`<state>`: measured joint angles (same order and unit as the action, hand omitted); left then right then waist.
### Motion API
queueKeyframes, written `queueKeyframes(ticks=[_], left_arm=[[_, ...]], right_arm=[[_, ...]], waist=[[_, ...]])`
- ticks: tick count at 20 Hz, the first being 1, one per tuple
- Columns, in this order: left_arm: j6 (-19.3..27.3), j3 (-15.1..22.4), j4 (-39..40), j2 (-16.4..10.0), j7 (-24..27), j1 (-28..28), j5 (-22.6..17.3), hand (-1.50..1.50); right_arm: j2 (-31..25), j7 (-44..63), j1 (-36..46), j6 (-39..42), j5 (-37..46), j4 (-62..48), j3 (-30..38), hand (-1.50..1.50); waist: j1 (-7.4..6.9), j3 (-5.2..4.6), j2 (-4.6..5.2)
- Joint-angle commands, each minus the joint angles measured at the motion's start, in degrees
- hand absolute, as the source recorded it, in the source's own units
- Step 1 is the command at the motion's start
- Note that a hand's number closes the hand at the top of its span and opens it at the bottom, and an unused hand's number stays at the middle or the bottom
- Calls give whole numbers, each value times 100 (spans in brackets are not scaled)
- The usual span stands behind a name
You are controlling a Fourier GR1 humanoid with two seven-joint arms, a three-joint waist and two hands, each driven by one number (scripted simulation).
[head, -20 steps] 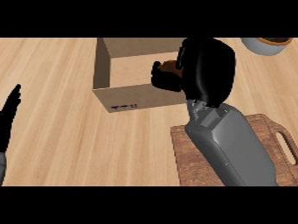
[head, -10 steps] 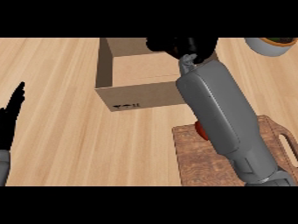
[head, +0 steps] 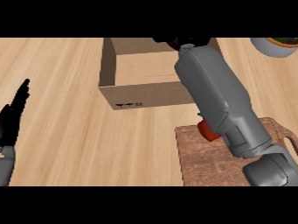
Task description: Pick the sweet potato from the cutting board and place it in the cardboard box
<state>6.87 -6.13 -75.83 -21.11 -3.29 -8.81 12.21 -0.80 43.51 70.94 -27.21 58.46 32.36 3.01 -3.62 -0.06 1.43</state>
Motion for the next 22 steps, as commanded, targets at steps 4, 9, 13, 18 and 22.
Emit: queueKeyframes(ticks=[4,9,13,18,22], left_arm=[[39,81,-49,144,118,76,43,0],[-80,68,86,50,-107,-366,54,0],[-161,29,-150,-48,-49,-116,18,0],[-57,-22,1,-12,-185,-174,87,0],[-55,8,-138,60,-105,159,86,0]], right_arm=[[17,-237,200,-676,-593,-1053,827,-150],[-106,-1062,169,-980,-836,-1391,1068,-150],[-52,-1516,224,-1581,-853,-1399,1124,-150],[65,-1976,298,-2488,-991,-1136,1287,-150],[-5,-2634,139,-2754,-1480,-759,1629,-150]], waist=[[-115,7,40],[-79,10,73],[-201,13,71],[-9,10,-2],[71,13,-55]])
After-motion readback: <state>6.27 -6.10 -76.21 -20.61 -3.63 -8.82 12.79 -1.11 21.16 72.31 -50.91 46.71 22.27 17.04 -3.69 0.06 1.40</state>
